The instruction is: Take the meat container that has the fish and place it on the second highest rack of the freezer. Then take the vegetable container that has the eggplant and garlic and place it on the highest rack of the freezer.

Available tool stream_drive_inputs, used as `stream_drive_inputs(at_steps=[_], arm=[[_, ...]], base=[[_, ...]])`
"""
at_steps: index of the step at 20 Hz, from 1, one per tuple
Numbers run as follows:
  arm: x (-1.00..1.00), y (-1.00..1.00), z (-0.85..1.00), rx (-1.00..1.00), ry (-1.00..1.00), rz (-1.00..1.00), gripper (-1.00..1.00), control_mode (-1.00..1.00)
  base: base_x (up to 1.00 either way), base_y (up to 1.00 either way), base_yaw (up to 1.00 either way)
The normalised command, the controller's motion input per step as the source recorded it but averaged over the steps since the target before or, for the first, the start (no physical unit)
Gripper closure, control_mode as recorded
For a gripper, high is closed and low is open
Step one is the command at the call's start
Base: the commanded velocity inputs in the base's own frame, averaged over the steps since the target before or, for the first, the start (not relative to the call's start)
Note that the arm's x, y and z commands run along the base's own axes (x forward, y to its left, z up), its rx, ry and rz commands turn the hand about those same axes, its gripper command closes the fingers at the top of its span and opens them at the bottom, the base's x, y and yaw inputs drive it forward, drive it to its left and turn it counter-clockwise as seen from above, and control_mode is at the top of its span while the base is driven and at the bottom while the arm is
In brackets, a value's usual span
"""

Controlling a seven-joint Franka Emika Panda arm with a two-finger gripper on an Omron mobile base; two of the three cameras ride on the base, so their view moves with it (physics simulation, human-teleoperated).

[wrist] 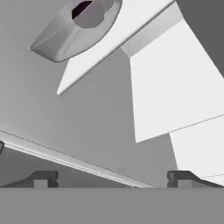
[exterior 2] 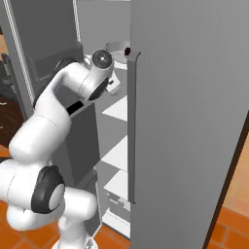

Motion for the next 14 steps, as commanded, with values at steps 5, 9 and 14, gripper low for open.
stream_drive_inputs(at_steps=[5,9,14], arm=[[-1.0,-0.42,-0.13,-0.02,0.18,0.45,-1.0,-1.0],[-1.0,-0.11,-0.01,-0.03,0.42,0.45,-1.0,-1.0],[-1.0,0.28,-0.35,-0.5,0.5,0.42,-1.0,-1.0]], base=[[0.0,0.0,0.0],[0.0,0.0,0.0],[0.0,0.0,0.0]])
